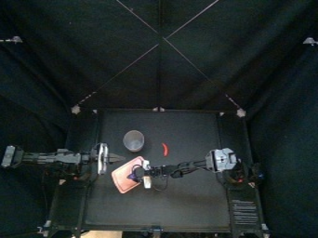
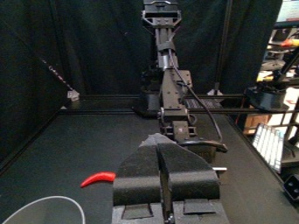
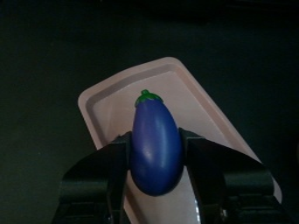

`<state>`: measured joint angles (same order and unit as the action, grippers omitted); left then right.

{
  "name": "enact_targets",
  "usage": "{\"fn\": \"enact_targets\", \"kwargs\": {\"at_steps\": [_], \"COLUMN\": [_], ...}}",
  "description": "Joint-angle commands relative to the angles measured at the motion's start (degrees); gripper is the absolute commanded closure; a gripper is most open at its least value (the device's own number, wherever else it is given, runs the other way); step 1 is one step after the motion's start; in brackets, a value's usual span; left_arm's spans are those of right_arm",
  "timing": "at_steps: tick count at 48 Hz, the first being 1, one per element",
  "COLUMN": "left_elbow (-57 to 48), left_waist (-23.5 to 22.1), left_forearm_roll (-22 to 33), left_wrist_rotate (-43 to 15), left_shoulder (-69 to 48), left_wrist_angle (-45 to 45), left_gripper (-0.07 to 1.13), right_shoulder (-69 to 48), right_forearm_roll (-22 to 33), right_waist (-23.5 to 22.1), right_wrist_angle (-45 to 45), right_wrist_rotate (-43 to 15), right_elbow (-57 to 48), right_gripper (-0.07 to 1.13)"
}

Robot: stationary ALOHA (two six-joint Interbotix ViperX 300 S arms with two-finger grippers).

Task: Pick the eggplant then place it on the pink plate
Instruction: Drop eggplant on the pink plate and return to neutral

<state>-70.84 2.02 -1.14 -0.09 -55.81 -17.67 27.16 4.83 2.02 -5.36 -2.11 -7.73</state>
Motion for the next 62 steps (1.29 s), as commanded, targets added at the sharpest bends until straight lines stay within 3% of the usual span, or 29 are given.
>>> {"fn": "enact_targets", "kwargs": {"at_steps": [1, 11, 22, 44, 62], "left_elbow": [0.88, 0.79, 0.7, 0.44, 0.35], "left_waist": [0.09, 0.09, 0.09, 0.26, 0.62], "left_forearm_roll": [-0.18, -0.18, -0.18, -0.18, -0.18], "left_wrist_rotate": [-0.09, -0.09, -0.09, -0.09, -0.09], "left_shoulder": [0.18, 0.18, 0.18, 0.0, 0.0], "left_wrist_angle": [-0.26, -0.26, -0.26, -0.26, -0.26], "left_gripper": [1.09, 1.09, 1.09, 1.09, 1.09], "right_shoulder": [-1.41, -1.58, -7.91, -37.97, -56.95], "right_forearm_roll": [-0.35, -1.14, -0.62, -2.81, -3.87], "right_waist": [-1.05, -1.85, -3.6, -4.39, -5.54], "right_wrist_angle": [-0.09, -0.09, 0.09, -10.99, -13.54], "right_wrist_rotate": [0.09, 0.09, 0.26, 0.09, 0.26], "right_elbow": [1.85, 1.23, -3.34, -28.48, -42.28], "right_gripper": [0.26, 0.09, 0.09, 0.09, 0.09]}}
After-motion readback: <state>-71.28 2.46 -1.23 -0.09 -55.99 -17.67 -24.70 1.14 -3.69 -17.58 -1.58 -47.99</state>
